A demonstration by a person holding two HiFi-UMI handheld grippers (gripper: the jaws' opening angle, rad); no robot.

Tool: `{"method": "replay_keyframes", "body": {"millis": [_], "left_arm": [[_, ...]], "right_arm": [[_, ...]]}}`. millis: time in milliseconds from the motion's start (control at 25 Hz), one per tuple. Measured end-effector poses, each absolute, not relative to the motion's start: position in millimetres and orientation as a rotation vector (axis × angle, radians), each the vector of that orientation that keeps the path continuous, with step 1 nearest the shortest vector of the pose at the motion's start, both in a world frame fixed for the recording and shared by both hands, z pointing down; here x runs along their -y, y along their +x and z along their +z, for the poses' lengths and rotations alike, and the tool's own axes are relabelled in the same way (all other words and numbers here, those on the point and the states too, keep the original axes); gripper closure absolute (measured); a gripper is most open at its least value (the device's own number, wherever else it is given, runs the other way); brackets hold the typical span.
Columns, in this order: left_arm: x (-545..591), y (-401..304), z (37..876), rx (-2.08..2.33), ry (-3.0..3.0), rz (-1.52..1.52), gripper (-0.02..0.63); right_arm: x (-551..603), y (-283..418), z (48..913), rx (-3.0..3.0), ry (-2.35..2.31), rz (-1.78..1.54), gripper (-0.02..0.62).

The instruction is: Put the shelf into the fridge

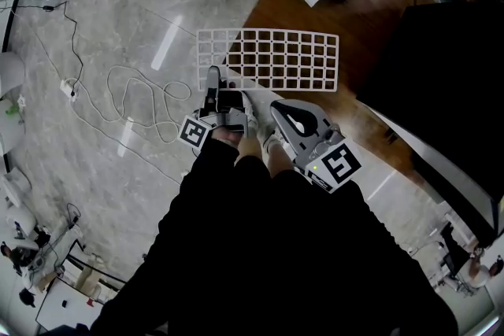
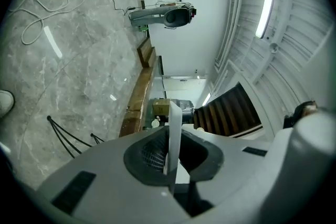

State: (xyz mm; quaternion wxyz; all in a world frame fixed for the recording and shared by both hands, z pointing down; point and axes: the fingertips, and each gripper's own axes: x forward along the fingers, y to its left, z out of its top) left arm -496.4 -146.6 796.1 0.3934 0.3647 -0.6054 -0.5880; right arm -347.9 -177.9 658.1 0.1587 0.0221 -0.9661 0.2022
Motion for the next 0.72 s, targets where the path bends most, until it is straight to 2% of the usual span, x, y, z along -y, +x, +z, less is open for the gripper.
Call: {"method": "replay_keyframes", "body": {"millis": [360,720], "left_arm": [[130,-497,756,1.518,0.913,-1.611,0.572],[93,-480,679,1.54,0.89,-1.721,0.571]], "right_arm": [[174,-310,653,2.754,0.132,0.683,0.588],[170,-242,639,2.7,0.305,1.023,0.586]]}}
